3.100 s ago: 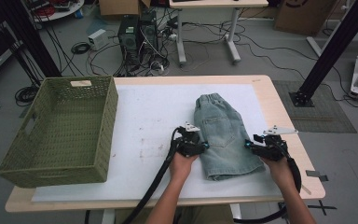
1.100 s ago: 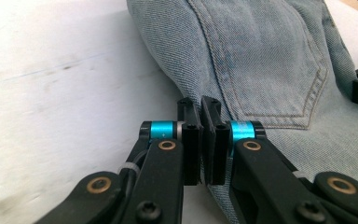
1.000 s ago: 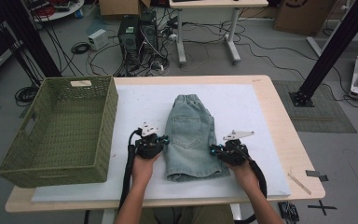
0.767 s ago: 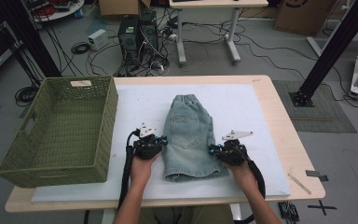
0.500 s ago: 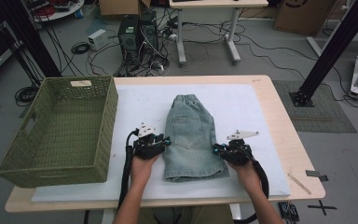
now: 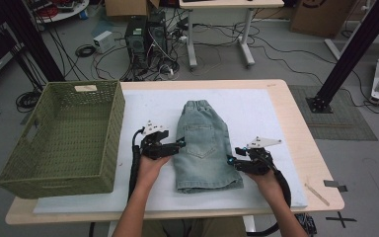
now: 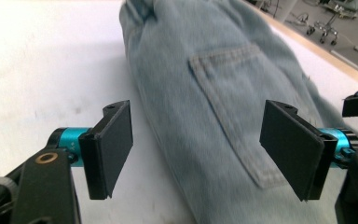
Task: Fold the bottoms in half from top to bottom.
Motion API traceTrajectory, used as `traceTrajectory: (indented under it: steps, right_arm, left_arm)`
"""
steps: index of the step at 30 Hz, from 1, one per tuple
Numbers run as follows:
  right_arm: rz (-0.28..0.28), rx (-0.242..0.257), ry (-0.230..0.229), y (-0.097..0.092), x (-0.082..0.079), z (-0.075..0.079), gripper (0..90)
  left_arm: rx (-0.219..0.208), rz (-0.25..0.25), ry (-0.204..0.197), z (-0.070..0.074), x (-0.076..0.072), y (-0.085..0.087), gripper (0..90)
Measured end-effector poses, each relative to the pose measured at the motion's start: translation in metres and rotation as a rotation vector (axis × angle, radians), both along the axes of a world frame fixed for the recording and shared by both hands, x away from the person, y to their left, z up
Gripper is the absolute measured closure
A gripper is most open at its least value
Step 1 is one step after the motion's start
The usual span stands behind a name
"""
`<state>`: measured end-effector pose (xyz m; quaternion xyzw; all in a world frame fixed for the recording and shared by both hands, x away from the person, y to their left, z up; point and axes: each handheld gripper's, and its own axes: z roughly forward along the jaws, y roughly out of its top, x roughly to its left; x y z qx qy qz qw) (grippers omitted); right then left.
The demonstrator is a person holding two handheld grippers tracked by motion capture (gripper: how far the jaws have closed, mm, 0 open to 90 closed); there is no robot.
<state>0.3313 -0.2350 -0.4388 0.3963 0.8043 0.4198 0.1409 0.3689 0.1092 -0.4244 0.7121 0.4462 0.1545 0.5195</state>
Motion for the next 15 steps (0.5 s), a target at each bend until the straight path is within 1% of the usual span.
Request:
traceTrajectory:
  steps: [3, 4, 5, 6, 8, 9, 10, 11, 12, 13, 15]
  right_arm:
    - [0.004, 0.014, -0.012, -0.002, 0.000, 0.003, 38.3]
    - [0.001, 0.018, -0.019, -0.003, 0.000, 0.004, 36.8]
    - [0.001, 0.021, -0.025, -0.003, 0.000, 0.005, 35.3]
    - [0.002, 0.022, -0.032, -0.004, 0.000, 0.005, 33.6]
    - [-0.008, 0.019, -0.038, -0.005, 0.000, 0.006, 29.4]
    - [-0.011, 0.020, -0.039, -0.006, 0.000, 0.006, 29.3]
    - [-0.011, 0.023, -0.040, -0.006, -0.001, 0.007, 29.3]
    - [-0.011, 0.024, -0.044, -0.007, -0.001, 0.007, 28.8]
    - [-0.011, 0.027, -0.045, -0.007, -0.001, 0.007, 28.0]
    - [-0.010, 0.030, -0.045, -0.008, -0.001, 0.008, 28.0]
    - [-0.011, 0.030, -0.052, -0.008, -0.002, 0.009, 25.6]
  left_arm:
    - [-0.006, -0.007, -0.017, 0.006, 0.008, 0.000, 25.4]
    - [-0.029, -0.013, -0.029, 0.007, 0.010, 0.001, 25.4]
    - [-0.035, -0.031, -0.034, 0.008, 0.013, 0.001, 25.4]
    - [-0.041, -0.034, -0.030, 0.009, 0.016, 0.001, 25.4]
    - [-0.032, -0.034, -0.030, 0.012, 0.023, 0.001, 25.4]
    - [-0.040, -0.036, -0.037, 0.012, 0.025, 0.000, 25.4]
    - [-0.040, -0.045, -0.033, 0.013, 0.029, 0.001, 25.4]
    - [-0.034, -0.041, -0.019, 0.014, 0.032, 0.000, 25.4]
    - [-0.026, -0.036, -0.014, 0.014, 0.035, -0.001, 25.4]
    - [-0.025, -0.035, -0.015, 0.015, 0.038, -0.003, 25.4]
    - [-0.030, -0.047, -0.036, 0.015, 0.041, -0.004, 25.4]
